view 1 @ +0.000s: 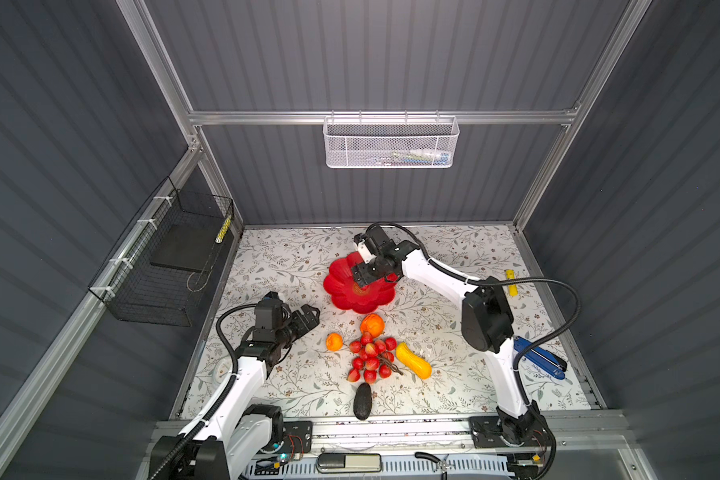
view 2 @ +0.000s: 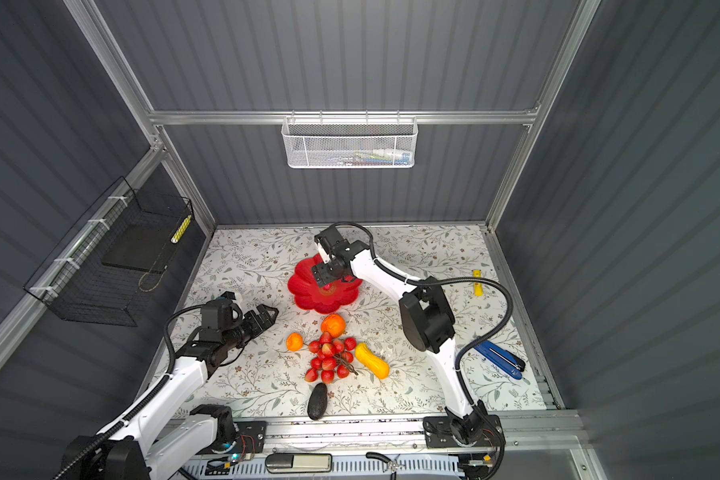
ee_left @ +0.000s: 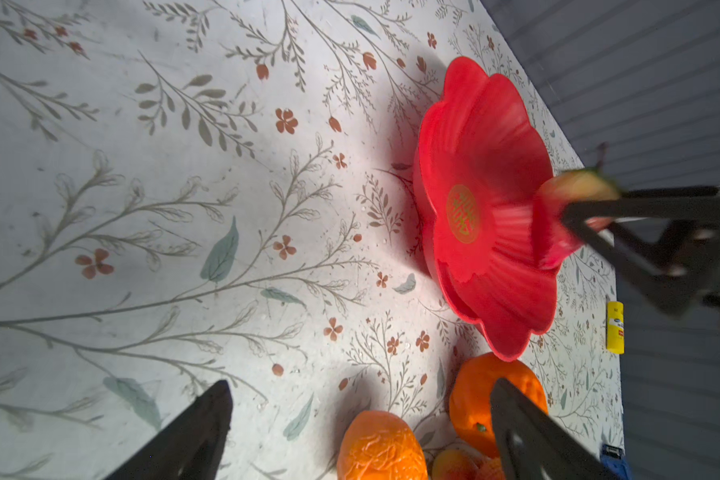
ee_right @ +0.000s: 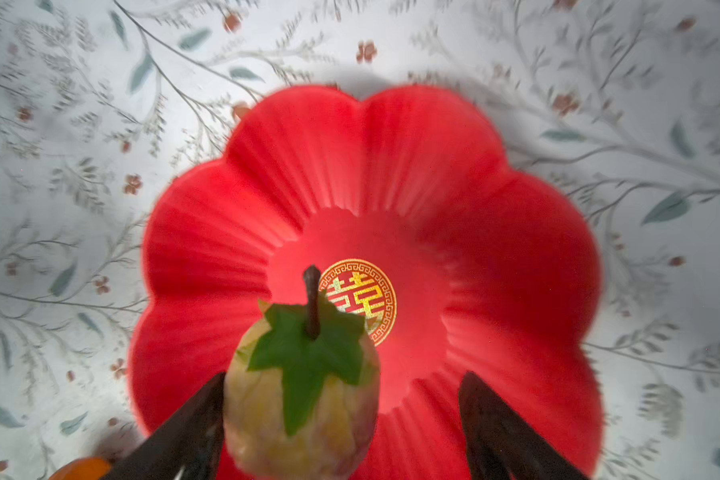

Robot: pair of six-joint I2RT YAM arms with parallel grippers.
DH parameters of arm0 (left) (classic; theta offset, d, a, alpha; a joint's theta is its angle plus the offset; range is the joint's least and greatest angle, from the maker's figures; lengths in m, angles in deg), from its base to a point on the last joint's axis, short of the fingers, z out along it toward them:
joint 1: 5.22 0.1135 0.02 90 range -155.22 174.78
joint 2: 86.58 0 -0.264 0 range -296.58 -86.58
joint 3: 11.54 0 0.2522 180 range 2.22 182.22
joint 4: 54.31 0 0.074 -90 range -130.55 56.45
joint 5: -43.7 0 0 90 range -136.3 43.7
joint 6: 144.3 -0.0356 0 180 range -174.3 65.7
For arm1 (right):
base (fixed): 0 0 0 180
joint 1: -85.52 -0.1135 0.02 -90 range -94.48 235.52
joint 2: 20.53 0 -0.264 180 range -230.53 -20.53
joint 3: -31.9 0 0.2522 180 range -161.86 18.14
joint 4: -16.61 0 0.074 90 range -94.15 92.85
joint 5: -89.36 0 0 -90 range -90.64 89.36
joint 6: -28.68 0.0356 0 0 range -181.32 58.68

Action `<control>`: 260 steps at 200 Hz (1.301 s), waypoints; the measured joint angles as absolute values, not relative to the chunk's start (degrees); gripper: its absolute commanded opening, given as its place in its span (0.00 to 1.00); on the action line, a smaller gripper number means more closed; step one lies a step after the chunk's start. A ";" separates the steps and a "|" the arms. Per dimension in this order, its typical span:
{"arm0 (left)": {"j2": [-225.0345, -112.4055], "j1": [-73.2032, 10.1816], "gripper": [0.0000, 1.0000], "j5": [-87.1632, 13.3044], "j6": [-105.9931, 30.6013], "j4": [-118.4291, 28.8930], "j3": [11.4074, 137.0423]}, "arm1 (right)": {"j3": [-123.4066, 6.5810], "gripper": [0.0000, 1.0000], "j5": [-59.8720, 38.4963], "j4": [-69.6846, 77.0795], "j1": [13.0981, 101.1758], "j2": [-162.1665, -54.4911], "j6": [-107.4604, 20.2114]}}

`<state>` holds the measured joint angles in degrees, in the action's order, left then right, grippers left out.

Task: Place and organize the fake fruits in the fruit bowl
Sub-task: 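Carry the pale strawberry with the right gripper and drop it into the red bowl, then grasp the small orange with the left gripper while the right gripper withdraws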

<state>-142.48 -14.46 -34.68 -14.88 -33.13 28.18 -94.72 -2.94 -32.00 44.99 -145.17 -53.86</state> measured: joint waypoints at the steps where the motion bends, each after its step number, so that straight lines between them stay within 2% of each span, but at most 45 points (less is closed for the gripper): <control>1: -142.52 -14.63 0.97 -34.66 -14.82 -33.13 28.18 | -94.72 0.87 -2.96 -31.94 44.99 -144.99 -53.90; 34: -144.16 -19.88 0.96 -35.36 -14.58 -33.52 28.18 | -95.79 0.88 -2.98 -29.80 45.25 -140.84 -54.01; 102: -148.22 -24.34 0.95 -36.43 -13.66 -34.64 28.20 | -93.36 0.89 -3.09 -30.60 45.34 -147.68 -53.47; 127: -150.89 -26.13 0.95 -36.78 -13.57 -35.51 28.27 | -88.75 0.89 -3.71 -29.23 45.42 -143.92 -52.29; 149: -153.43 -28.49 0.93 -37.98 -13.53 -35.49 28.55 | -82.61 0.91 -4.51 -25.69 45.84 -135.94 -50.73; 175: -155.85 -30.43 0.84 -39.82 -13.33 -35.23 29.01 | -73.04 0.92 -5.02 -17.60 46.87 -122.57 -48.31; 207: -158.89 -30.80 0.58 -41.81 -13.05 -34.94 30.28 | -62.50 0.94 -4.56 -9.25 48.44 -108.64 -45.25; 226: -160.11 -30.80 0.48 -42.38 -13.11 -34.33 31.00 | -57.41 0.94 -3.92 -7.02 49.40 -103.33 -43.67; 242: -160.20 -30.80 0.44 -42.53 -13.40 -33.85 31.17 | -53.34 0.94 -3.16 -6.30 50.23 -100.23 -42.67; 260: -159.98 -30.80 0.33 -42.57 -13.62 -33.02 31.55 | -49.50 0.94 -2.37 -6.19 51.19 -97.65 -41.53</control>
